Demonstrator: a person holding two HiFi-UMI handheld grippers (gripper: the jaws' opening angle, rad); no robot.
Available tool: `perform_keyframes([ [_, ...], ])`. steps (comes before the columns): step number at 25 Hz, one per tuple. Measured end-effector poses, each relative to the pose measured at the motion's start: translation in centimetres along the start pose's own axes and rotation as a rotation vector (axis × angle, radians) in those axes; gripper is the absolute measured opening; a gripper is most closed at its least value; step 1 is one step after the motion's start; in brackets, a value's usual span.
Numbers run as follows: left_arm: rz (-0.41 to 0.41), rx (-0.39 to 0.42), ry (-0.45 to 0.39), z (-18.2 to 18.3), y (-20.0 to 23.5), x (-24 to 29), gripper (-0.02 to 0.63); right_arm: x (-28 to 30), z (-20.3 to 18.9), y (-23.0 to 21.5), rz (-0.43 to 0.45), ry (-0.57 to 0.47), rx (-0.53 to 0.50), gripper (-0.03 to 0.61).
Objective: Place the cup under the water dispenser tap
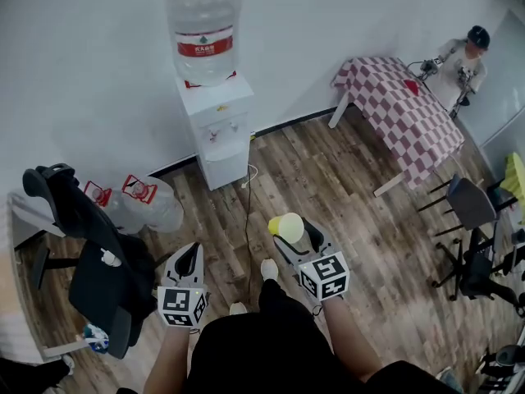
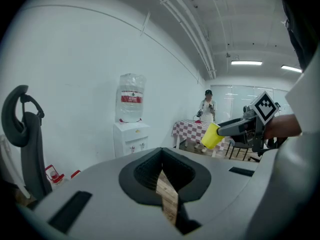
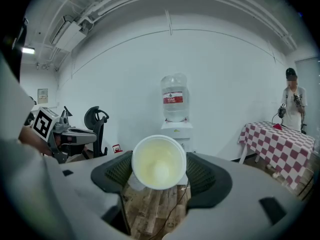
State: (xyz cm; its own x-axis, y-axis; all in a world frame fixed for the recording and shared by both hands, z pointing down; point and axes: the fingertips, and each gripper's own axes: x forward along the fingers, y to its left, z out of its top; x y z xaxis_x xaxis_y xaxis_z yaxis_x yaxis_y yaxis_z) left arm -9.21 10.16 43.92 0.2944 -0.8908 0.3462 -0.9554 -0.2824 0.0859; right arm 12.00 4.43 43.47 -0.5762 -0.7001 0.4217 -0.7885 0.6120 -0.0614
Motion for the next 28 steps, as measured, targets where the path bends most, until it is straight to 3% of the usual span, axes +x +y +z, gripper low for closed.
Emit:
perform_keyframes([
  [13,0.100,0.002,0.017,4.6,-0.3,9.0,0.014,7.5,3.9,-7.9,0.138,0.002,-0.020,0.345],
  [28,0.171,-0.010,0.045,6.7,-2.3,17.4,0.014,13.7,4.1,-14.8,0.265,0.052,-0.040,0.345],
])
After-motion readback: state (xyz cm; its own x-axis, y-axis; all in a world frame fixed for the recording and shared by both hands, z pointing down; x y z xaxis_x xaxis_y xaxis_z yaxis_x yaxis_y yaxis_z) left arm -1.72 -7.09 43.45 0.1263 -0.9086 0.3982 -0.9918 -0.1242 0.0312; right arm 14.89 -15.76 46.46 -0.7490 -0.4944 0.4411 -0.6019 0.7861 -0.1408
